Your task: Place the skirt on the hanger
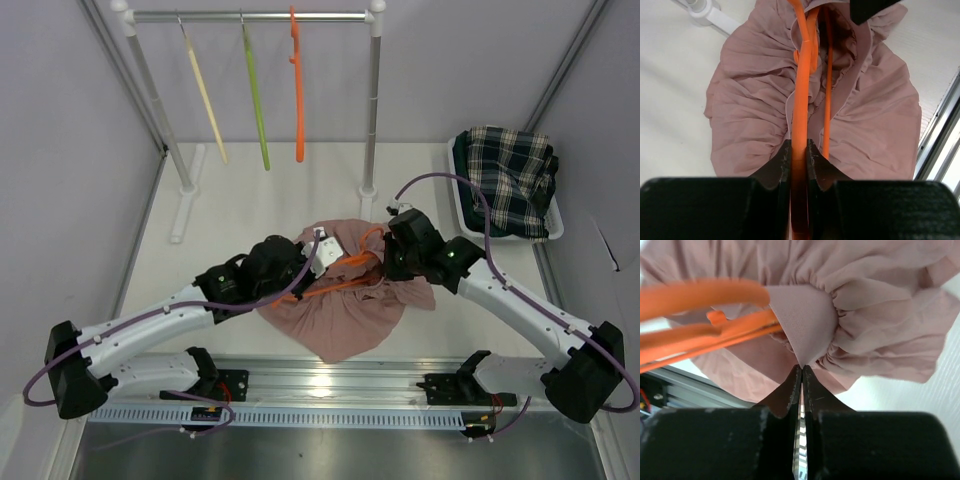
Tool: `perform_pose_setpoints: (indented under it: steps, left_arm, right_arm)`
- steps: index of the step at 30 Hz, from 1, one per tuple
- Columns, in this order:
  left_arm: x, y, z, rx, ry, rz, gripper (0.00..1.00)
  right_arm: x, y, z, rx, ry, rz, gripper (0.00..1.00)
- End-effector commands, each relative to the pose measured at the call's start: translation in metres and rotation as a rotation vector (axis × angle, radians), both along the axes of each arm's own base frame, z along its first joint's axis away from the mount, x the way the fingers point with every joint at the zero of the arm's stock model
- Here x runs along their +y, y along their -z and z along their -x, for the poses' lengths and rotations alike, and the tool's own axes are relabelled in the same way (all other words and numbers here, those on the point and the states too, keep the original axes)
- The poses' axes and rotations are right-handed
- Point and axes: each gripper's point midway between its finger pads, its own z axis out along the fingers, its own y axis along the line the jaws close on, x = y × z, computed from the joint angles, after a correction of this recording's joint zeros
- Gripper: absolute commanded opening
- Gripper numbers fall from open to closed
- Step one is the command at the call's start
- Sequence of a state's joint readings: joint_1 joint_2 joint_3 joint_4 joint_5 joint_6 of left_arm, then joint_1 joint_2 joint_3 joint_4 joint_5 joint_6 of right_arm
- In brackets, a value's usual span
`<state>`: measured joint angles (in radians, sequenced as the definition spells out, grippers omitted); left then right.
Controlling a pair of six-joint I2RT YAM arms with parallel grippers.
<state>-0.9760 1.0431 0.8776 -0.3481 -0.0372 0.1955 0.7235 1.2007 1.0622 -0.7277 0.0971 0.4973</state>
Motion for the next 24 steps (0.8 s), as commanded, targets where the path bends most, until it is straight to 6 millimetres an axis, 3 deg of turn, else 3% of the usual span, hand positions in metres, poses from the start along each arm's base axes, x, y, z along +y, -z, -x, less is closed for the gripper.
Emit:
perform_pose_setpoints:
  steps: [1, 6, 11, 17, 24]
  left_arm:
    - [-0.019, -0.006, -0.001, 0.012, 0.006, 0.087, 0.0]
    - [-0.021, -0.001, -0.001, 0.025, 0.008, 0.079, 0.0]
    - [-0.02, 0.006, -0.001, 0.035, 0.009, 0.058, 0.0]
    - [-0.023, 0.008, 0.003, 0.052, 0.032, 0.059, 0.0]
    - [-0.023, 0.011, 0.006, 0.069, 0.043, 0.046, 0.0]
  right_arm:
    - [0.005, 0.001, -0.002, -0.034, -0.021, -0.021, 0.06]
    - [0.005, 0.009, -0.003, -0.049, -0.013, -0.028, 0.18]
    - [0.012, -0.021, -0.001, -0.16, -0.016, -0.059, 0.42]
    - [0.017, -0.059, -0.004, -0.27, -0.002, -0.148, 0.5]
    - [0.028, -0.071, -0.015, -0.339, 0.022, -0.186, 0.6]
